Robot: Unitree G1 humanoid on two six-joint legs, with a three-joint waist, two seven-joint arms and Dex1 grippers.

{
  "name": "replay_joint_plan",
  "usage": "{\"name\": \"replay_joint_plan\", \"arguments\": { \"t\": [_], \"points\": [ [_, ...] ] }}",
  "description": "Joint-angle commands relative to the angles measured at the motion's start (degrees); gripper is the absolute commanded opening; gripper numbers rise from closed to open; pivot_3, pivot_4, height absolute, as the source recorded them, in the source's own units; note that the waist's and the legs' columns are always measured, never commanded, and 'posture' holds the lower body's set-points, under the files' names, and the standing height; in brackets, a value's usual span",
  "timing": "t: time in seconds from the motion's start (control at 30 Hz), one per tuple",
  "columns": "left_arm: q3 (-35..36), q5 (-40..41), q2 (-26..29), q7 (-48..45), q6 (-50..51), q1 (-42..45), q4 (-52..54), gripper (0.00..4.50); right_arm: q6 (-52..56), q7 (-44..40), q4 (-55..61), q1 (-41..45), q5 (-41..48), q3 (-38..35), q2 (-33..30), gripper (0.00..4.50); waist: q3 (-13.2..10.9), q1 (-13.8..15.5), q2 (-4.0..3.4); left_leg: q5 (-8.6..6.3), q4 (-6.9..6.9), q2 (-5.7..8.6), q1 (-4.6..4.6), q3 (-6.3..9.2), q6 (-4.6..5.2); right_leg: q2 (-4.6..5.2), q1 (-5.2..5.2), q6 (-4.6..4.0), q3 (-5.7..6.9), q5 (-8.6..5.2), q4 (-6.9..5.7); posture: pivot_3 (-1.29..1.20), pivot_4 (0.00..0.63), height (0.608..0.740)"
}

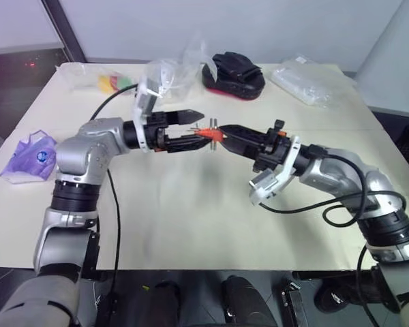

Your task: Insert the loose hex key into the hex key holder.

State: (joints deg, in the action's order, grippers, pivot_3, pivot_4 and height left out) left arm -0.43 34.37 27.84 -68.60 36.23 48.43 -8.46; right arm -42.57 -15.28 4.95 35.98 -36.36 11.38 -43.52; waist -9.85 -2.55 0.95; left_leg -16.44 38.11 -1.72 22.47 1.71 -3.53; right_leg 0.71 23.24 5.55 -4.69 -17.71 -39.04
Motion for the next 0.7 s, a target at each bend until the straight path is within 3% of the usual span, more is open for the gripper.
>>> {"name": "replay_joint_plan", "arguments": {
  "t": [0.03,0.33,0.43,0.67,0.7],
  "points": [
    [-0.2,-0.3,-0.2,-0.4,-1.9,0.2,2.3,4.50,-0.6,-0.9,1.3,1.2,3.1,-2.2,-0.8,0.98,0.0,0.0,0.00,0.00,0.00,0.00,0.00,0.00,0.00,0.00,0.00,0.00,0.00,0.00,0.00,0.00,0.150,0.740],
    [-0.3,0.0,-2.0,1.5,-2.6,-0.5,2.6,4.50,0.2,-3.4,0.9,2.2,4.8,-2.3,-0.3,0.98,0.0,0.0,0.00,0.00,0.01,0.00,0.00,0.00,0.00,0.00,0.00,0.00,0.00,0.00,0.00,0.00,0.150,0.740],
    [0.1,0.5,-2.7,2.1,-2.4,-0.4,2.8,3.59,0.3,-4.1,0.9,2.4,5.1,-2.2,-0.3,0.98,0.0,0.0,0.00,0.00,0.01,0.00,0.00,0.01,0.00,0.00,0.00,0.00,0.00,0.00,0.00,0.00,0.150,0.740],
    [0.6,1.0,-3.9,2.6,-2.2,-0.3,3.0,0.02,0.6,-5.6,1.4,1.7,5.7,-2.0,-0.4,0.98,0.0,0.0,0.00,0.00,0.02,0.00,0.00,0.00,0.00,0.01,-0.01,0.00,0.00,0.00,0.00,0.00,0.150,0.740],
    [0.6,1.0,-4.0,2.6,-2.2,-0.3,3.0,0.02,0.7,-5.7,1.5,1.5,5.7,-1.9,-0.4,0.98,0.0,0.0,0.00,0.00,0.02,0.00,0.00,0.00,0.00,0.00,-0.01,0.00,0.00,0.00,0.00,0.00,0.150,0.740]
  ]
}}
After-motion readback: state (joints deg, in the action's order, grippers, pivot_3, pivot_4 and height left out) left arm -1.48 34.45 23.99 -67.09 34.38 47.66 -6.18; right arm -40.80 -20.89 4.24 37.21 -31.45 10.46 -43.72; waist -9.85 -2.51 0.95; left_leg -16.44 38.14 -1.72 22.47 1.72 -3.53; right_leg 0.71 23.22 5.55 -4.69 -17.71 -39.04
